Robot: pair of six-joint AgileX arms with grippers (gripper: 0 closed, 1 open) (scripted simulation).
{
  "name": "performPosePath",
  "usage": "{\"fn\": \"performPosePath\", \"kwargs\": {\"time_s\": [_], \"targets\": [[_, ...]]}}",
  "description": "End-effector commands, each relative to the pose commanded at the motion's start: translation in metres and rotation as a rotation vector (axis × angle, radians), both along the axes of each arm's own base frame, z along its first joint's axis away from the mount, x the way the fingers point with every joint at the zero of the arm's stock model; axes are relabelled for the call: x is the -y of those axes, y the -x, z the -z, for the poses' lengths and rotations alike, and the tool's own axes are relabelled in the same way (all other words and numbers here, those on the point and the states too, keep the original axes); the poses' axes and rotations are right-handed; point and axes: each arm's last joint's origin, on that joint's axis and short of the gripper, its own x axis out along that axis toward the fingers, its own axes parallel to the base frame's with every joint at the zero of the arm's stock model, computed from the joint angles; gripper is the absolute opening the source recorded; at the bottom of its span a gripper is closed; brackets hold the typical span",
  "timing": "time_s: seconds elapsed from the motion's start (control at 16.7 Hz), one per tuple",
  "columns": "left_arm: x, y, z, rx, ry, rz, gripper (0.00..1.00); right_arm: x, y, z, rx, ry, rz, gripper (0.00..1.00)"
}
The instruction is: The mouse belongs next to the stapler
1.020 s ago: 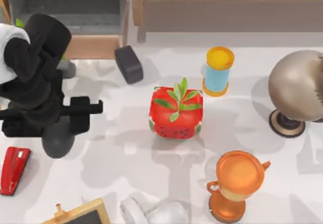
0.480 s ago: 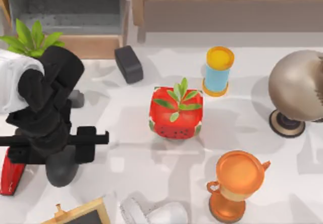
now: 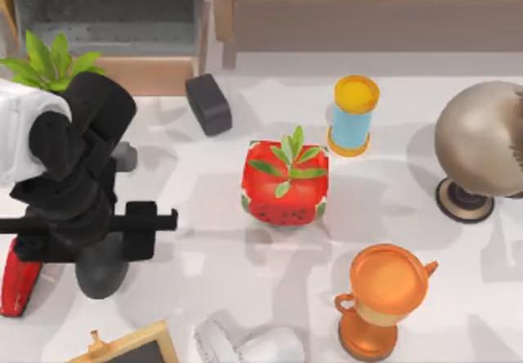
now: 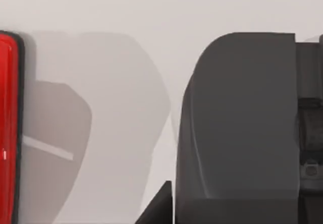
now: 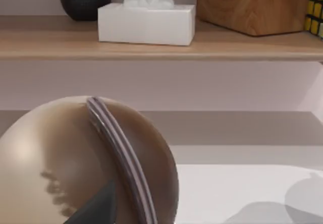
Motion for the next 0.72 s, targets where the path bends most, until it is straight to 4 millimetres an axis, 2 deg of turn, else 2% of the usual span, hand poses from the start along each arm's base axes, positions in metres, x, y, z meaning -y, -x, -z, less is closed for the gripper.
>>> {"fn": "performPosePath", "kwargs": {"time_s": [0.42,0.72], "targets": [[0.0021,-0.0038,-0.0040,0.045,0.018,0.001,0.00,0.0000,0.0000,0.0000,0.000,0.000,0.000,1.00],[0.0020,-0.0035,0.0026,0.033,0.014,0.002,0.00,0.0000,0.0000,0.0000,0.000,0.000,0.000,1.00]]}}
